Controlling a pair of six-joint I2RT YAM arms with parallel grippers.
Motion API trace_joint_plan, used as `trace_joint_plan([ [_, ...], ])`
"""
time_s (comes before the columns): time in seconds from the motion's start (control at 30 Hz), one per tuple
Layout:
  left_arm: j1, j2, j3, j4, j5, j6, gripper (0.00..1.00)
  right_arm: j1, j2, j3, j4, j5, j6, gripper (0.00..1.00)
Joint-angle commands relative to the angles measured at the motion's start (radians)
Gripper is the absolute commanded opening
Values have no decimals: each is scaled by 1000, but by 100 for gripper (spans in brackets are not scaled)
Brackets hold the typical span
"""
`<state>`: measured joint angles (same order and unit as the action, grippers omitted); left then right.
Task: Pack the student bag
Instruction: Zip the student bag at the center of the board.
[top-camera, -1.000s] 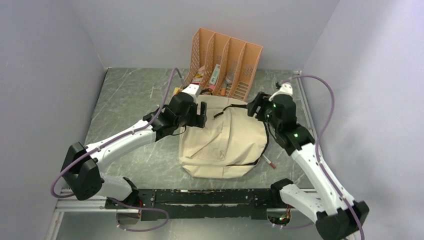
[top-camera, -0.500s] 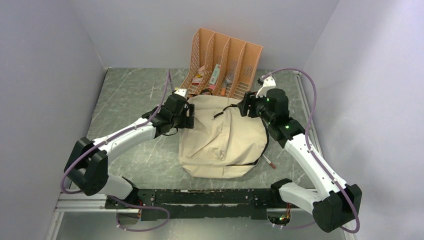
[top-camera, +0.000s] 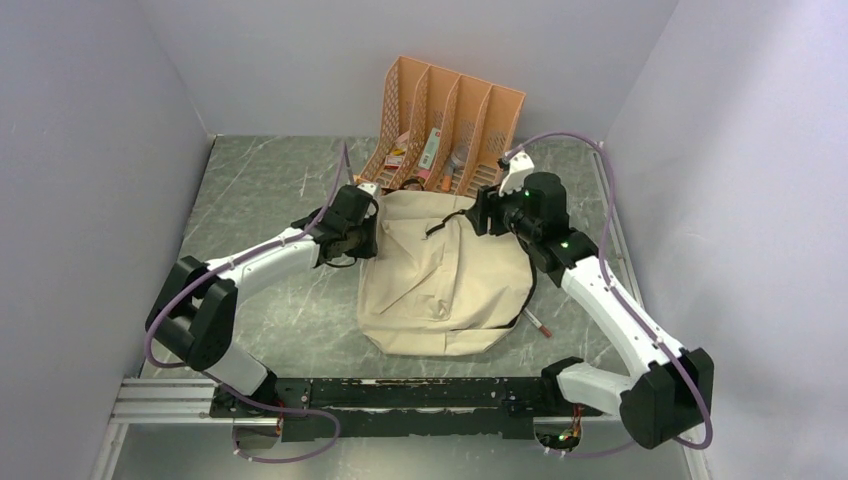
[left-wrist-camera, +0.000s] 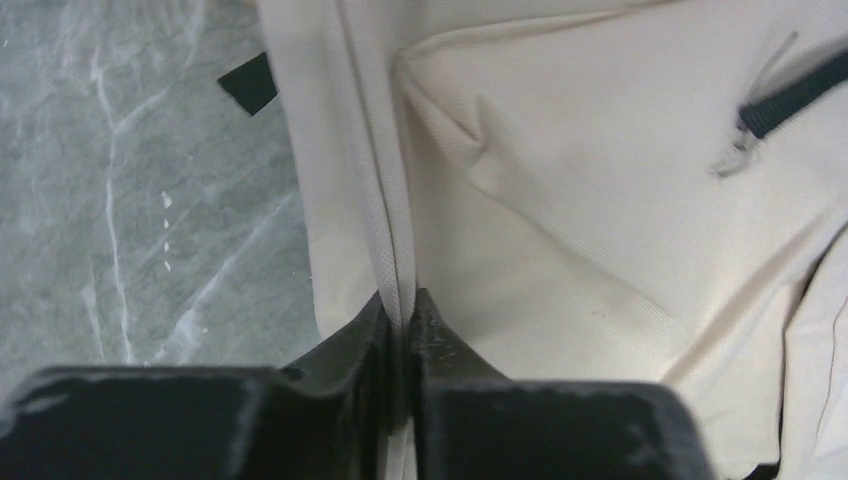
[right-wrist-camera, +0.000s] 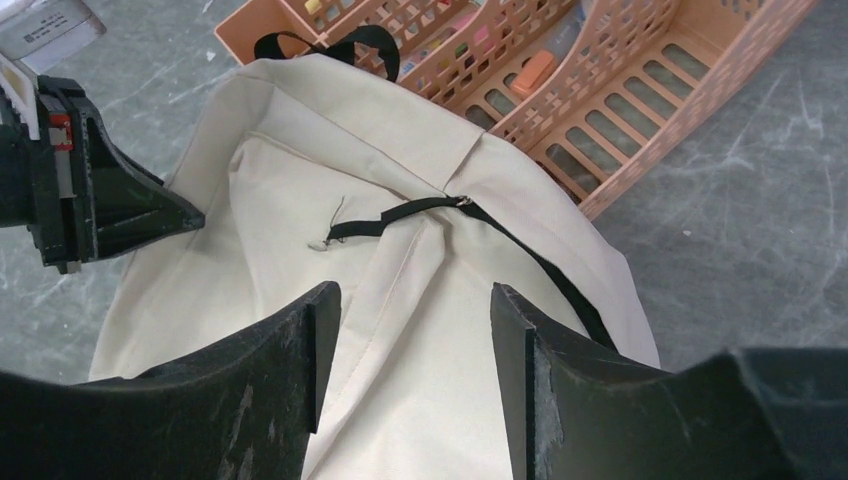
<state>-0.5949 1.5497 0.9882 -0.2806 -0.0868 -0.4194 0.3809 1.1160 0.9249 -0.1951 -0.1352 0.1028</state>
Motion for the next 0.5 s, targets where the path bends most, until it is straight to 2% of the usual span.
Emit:
trace_joint_plan([
  [0.0,25,10,53,4,48,60,5,-2,88,77,-61,-42,-41,61],
  [0.07,31,10,65,-1,45,85,5,-2,134,105,-76,-26,-53,60],
  [0.2,51,24,117,-38,24,141,5,-2,182,146,-76,-62,-108,51],
  [0.33,79,26,171,-44,-18,189,5,-1,240,196,-73,-114,-228,46],
  [0.47,105,46,218,-58,-65,237,5,0,345,343,-165,-171,-317,45],
])
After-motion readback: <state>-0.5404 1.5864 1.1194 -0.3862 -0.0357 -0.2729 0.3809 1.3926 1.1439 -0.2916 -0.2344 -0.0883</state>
